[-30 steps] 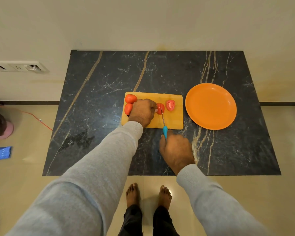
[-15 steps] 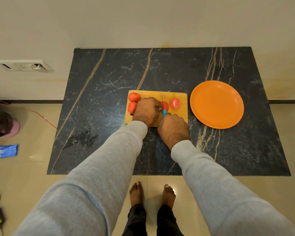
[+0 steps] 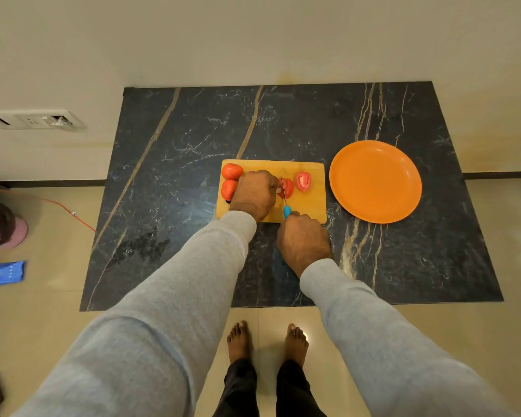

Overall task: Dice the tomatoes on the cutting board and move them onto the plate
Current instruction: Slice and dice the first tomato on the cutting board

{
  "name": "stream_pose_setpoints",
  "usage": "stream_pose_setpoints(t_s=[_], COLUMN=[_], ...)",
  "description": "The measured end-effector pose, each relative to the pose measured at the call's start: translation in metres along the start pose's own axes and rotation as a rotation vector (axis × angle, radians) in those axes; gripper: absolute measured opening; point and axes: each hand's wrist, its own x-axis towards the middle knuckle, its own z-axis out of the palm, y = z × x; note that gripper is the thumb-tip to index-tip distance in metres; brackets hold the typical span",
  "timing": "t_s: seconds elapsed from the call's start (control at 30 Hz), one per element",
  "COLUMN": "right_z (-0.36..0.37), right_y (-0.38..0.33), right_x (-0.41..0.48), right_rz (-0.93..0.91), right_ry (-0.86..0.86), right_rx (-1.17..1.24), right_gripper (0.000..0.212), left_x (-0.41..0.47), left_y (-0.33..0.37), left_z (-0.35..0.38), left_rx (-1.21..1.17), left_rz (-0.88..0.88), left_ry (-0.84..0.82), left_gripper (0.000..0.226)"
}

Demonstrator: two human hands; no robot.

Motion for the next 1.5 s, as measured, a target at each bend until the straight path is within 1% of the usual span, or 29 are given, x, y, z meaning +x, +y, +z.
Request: stream_pose_setpoints(t_s=[0.2,0.4,0.5,0.6,0.73,0.9,1.03,1.17,1.5], right_z=[0.01,0.027,0.026,0.02,0.005,-0.004,-0.007,-0.009,-0.014], right_y=[0.007,0.01,0.013,0.015,0.006,-0.01,-0.015,-0.016,-0.015], right_x=[-0.018,-0.042,-0.051,-0.055,-0.034,-0.009,0.001,0.006,0.007], right_rz=[-0.019,0.046,0.064,0.041,0.008,0.014,0.033,0.006,-0.05], right_ry=[-0.035,-0.033,0.004,0.096,0.139,0.131,0.086,0.055,-0.01], right_rx=[-0.026,0.052,0.091,0.127,0.116,0.089,0.07,0.022,-0.004], right_gripper=[0.031,0.038,0.041,0.044,0.041,0.031,0.03,0.026,0.029], left_x=[0.001,0.001,0.001,0.001,0.0,-0.001,-0.001,-0.001,-0.003], left_y=[-0.004,-0.007,-0.007,-0.01,-0.01,-0.012,-0.01,-0.009,-0.002], left_z=[-0.001,0.001,0.0,0.0,0.001,0.003,0.003,0.003,-0.004], left_rx=[0.003,-0.005,-0.029,-0.06,-0.068,-0.101,-0.099,-0.07,-0.038], left_rz=[0.035,0.058,0.048,0.041,0.032,0.003,-0.018,-0.005,0.006], left_ry=[-0.021,-0.01,-0.013,-0.011,0.003,0.002,0.003,0.0,-0.02], left_gripper=[0.029,0.026,0.026,0.025,0.025,0.026,0.028,0.028,0.031])
